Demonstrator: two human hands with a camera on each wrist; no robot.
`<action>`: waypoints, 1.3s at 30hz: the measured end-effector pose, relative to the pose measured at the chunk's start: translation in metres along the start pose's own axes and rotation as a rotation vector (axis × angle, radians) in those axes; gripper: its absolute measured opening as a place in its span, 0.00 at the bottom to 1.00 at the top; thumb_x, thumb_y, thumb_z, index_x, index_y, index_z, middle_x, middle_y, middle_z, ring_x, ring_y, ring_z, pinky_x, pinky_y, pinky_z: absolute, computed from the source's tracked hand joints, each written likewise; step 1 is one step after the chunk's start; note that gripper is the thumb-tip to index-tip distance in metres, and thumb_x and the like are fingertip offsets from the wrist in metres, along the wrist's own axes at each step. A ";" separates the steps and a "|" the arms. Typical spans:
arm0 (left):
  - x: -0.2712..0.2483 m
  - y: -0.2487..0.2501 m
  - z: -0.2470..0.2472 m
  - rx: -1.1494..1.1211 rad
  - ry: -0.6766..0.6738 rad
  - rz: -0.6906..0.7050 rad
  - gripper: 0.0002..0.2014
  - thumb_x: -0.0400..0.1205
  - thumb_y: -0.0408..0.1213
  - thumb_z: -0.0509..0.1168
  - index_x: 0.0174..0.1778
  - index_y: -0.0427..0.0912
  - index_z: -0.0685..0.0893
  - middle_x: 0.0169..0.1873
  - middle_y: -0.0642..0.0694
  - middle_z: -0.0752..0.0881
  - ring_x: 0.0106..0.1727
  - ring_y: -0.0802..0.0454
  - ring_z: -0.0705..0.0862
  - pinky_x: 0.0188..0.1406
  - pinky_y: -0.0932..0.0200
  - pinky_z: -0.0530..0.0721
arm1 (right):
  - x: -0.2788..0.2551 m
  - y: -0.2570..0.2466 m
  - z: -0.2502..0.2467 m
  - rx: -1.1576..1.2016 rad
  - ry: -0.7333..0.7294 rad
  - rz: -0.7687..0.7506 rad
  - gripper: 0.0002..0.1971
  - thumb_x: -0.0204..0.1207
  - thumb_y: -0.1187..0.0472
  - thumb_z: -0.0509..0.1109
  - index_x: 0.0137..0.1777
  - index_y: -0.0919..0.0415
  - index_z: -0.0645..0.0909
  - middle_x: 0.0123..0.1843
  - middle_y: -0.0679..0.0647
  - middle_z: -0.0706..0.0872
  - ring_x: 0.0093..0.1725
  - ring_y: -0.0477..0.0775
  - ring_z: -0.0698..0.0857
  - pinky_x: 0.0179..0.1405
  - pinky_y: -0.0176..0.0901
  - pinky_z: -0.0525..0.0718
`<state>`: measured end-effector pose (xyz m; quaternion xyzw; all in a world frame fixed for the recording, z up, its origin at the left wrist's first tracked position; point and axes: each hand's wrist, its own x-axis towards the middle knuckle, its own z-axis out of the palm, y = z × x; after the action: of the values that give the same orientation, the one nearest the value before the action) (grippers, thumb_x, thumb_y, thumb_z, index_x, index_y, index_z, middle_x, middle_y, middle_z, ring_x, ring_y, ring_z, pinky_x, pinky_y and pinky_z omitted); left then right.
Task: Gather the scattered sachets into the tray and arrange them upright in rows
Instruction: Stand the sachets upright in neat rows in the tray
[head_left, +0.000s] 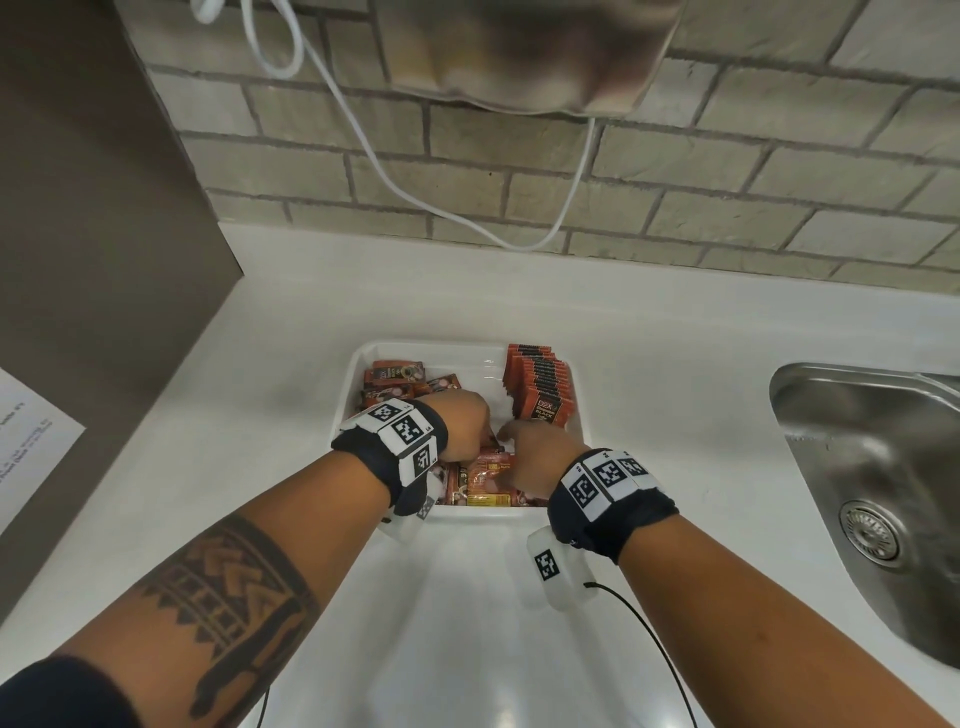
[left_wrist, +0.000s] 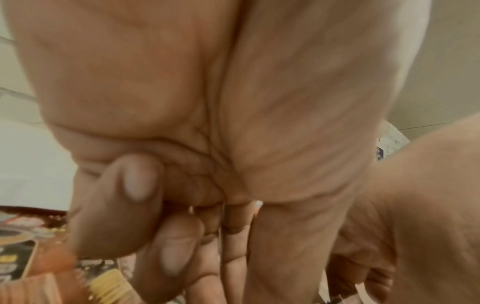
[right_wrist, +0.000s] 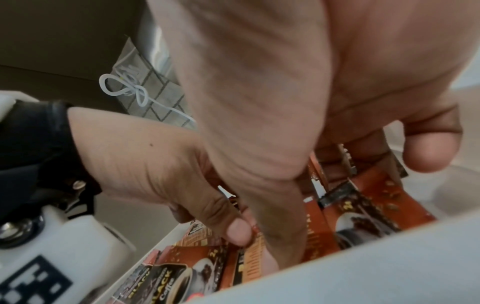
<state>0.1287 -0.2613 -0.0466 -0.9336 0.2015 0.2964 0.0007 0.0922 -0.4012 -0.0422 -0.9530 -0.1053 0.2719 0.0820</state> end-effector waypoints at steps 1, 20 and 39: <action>-0.001 -0.001 -0.001 -0.001 0.008 -0.001 0.15 0.82 0.35 0.69 0.63 0.36 0.88 0.58 0.39 0.89 0.58 0.42 0.87 0.58 0.50 0.88 | -0.001 0.000 0.000 0.012 -0.012 -0.002 0.35 0.76 0.46 0.76 0.79 0.58 0.72 0.73 0.57 0.80 0.71 0.58 0.79 0.69 0.47 0.78; 0.004 -0.009 0.006 0.058 0.028 -0.040 0.16 0.82 0.35 0.65 0.63 0.37 0.88 0.59 0.40 0.89 0.57 0.44 0.87 0.59 0.51 0.88 | 0.003 -0.006 -0.002 0.011 -0.079 0.032 0.27 0.75 0.46 0.78 0.66 0.64 0.83 0.62 0.58 0.87 0.61 0.57 0.85 0.61 0.46 0.84; 0.004 -0.013 0.005 0.053 0.007 -0.039 0.21 0.80 0.36 0.72 0.70 0.38 0.85 0.62 0.41 0.88 0.60 0.43 0.87 0.60 0.51 0.87 | 0.006 -0.009 -0.008 0.094 -0.122 0.020 0.33 0.73 0.48 0.80 0.75 0.62 0.77 0.69 0.56 0.84 0.66 0.57 0.83 0.63 0.45 0.82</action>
<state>0.1339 -0.2507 -0.0546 -0.9380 0.1910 0.2876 0.0305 0.1002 -0.3916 -0.0365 -0.9309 -0.0878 0.3347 0.1172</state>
